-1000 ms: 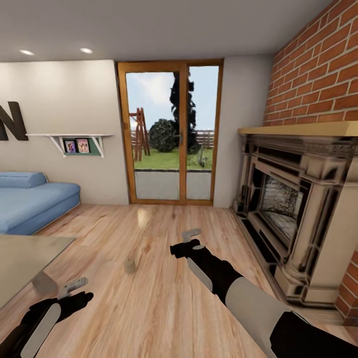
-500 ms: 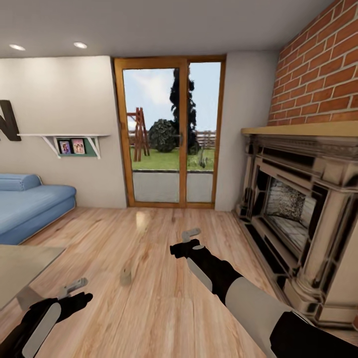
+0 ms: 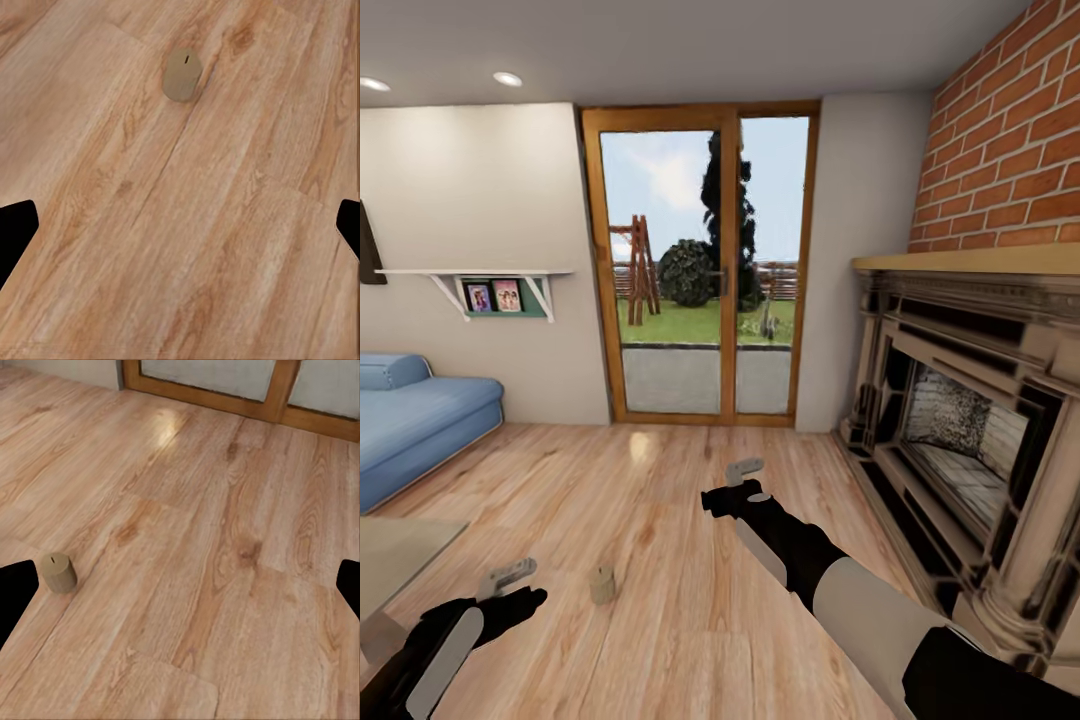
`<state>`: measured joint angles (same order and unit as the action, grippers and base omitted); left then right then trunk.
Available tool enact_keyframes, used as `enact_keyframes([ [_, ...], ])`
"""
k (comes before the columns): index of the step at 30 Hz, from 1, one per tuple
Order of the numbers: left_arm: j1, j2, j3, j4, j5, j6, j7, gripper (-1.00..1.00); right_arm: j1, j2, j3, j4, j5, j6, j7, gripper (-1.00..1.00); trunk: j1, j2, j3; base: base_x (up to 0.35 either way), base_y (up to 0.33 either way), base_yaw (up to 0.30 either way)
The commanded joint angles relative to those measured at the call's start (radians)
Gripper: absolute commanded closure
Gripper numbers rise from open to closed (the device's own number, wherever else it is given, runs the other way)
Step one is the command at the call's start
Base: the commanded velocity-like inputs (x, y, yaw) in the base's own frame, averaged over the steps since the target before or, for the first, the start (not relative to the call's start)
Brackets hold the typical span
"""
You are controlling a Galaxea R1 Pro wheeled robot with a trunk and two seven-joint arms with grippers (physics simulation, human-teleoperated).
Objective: Place each of the two pumpkins and all three candles from the living room inside a cabinet in the living room (use any cabinet), then make sure every cabinet is closed, and position the cauldron so it is next to a table in the living room.
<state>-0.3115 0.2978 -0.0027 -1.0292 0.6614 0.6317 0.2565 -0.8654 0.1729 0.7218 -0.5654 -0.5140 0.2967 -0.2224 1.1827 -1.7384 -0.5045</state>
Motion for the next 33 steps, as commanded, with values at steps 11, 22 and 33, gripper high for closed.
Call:
enact_keyframes([
  [11,-0.326,-0.009,-0.022,0.35,-0.083,0.077,0.002,-1.0,-0.011,0.002,-0.005,0.013,-0.159,0.098,-0.052,-1.0,0.001,-0.001,-0.001,0.34,0.0,0.0],
  [22,-0.354,-0.046,-0.029,0.4,-0.127,0.086,-0.003,-1.0,-0.029,0.002,-0.004,0.013,-0.174,0.166,-0.103,-1.0,0.001,-0.001,-0.001,0.34,0.0,0.0],
  [33,-0.376,-0.04,-0.029,0.518,-0.126,0.079,-0.006,-1.0,-0.029,0.002,-0.004,0.0,-0.175,0.17,-0.106,-1.0,0.001,-0.001,-0.001,0.277,-0.003,0.0],
])
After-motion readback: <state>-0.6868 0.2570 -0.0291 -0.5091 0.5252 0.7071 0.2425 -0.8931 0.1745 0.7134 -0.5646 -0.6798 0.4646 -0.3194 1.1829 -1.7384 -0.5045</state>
